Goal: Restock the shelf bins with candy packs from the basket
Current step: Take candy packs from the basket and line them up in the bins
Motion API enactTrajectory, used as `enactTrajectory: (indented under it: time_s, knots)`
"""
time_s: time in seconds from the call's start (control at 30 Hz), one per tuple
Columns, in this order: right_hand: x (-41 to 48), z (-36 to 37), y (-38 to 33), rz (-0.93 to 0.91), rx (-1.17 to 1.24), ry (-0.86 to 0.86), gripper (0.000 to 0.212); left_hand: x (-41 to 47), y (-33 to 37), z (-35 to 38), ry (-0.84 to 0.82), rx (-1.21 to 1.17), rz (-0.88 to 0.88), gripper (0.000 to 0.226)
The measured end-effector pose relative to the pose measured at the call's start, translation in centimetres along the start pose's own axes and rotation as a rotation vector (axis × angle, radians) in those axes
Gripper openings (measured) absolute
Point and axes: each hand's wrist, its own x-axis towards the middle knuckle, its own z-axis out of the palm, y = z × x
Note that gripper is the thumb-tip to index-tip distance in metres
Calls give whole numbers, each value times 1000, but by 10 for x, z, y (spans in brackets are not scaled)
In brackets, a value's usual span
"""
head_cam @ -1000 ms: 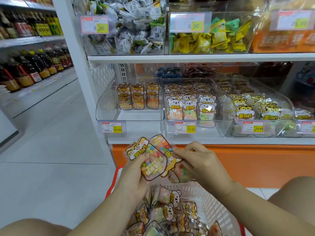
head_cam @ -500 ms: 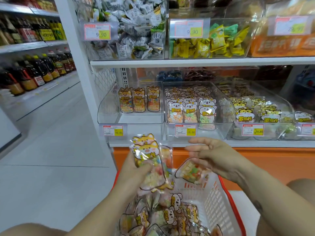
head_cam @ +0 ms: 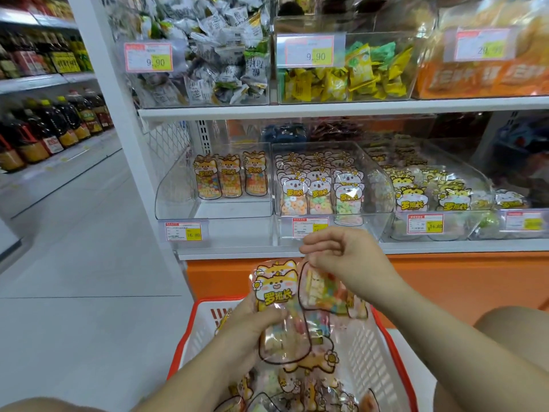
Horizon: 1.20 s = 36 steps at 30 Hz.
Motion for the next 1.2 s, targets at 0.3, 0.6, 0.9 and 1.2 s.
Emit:
enactTrajectory:
  time_s: [0.3, 0.6, 0.9, 1.2]
  knots:
    - [-25, 50, -28, -673, -608, -563, 33, -16, 19, 2, -75, -193, 4, 55]
    - [-29, 63, -6, -673, -508, -330, 45, -24, 35, -3, -98, -422, 6, 44]
    - [-28, 64, -8, -507, -83, -154, 37, -15, 29, -3, 10, -359, 48, 45]
    - [-19, 41, 36, 491, 410, -110, 23, -11, 38, -7, 167, -434, 56, 40]
